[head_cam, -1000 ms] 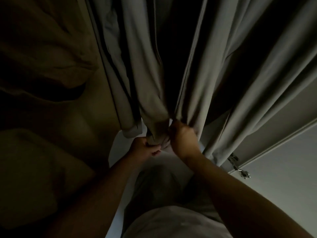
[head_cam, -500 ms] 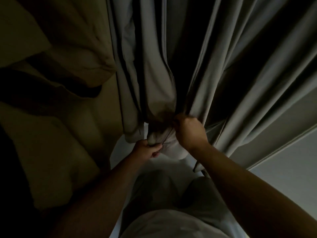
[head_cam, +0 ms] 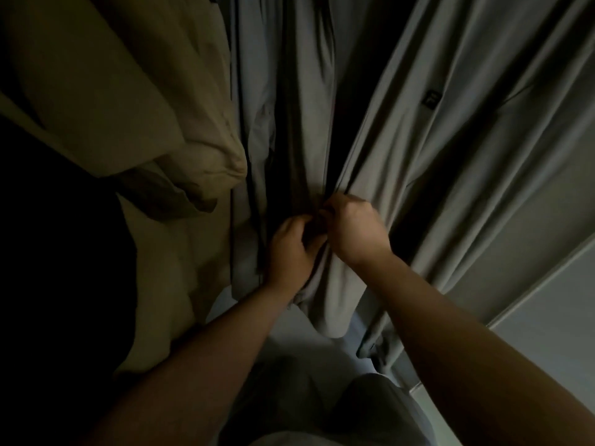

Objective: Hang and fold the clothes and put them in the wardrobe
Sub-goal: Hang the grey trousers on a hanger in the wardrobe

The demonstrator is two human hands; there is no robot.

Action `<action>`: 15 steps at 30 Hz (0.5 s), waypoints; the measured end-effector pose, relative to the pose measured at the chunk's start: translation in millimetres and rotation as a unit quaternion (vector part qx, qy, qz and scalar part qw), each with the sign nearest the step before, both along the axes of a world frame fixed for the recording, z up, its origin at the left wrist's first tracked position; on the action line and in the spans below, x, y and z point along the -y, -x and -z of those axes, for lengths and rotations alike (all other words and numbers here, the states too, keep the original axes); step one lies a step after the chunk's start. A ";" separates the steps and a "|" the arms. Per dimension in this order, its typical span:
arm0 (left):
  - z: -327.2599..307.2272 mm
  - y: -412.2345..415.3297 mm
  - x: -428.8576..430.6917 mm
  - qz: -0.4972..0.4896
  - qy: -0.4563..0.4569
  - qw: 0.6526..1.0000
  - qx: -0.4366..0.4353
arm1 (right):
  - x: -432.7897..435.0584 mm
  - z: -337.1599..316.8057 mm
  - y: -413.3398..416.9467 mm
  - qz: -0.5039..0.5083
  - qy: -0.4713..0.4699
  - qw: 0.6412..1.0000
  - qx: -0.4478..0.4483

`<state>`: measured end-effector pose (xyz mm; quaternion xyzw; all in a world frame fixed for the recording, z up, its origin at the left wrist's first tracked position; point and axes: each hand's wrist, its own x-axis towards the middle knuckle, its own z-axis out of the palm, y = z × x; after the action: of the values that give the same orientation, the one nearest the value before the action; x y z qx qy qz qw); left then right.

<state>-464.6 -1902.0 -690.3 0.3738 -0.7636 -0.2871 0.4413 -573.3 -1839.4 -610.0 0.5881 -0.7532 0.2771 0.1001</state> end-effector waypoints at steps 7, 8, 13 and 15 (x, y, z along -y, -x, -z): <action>-4.1 12.3 9.0 -0.004 0.013 1.000 0.020 | -10.6 -34.5 -0.7 0.005 0.003 0.999 -0.045; -5.3 10.5 9.9 -0.007 0.020 0.999 0.040 | -8.8 -53.3 4.7 0.018 0.053 0.997 -0.049; -71.2 25.1 7.4 -0.008 0.126 0.992 0.008 | -6.5 -119.8 11.4 0.013 0.125 0.990 -0.065; -102.1 37.5 7.9 -0.025 0.158 0.987 -0.005 | -8.2 -120.1 1.6 -0.005 0.070 0.995 -0.073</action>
<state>-502.1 -1909.9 -588.2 0.3166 -0.7877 -0.1535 0.5057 -574.9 -1831.2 -489.9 0.6022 -0.7196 0.2857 0.1947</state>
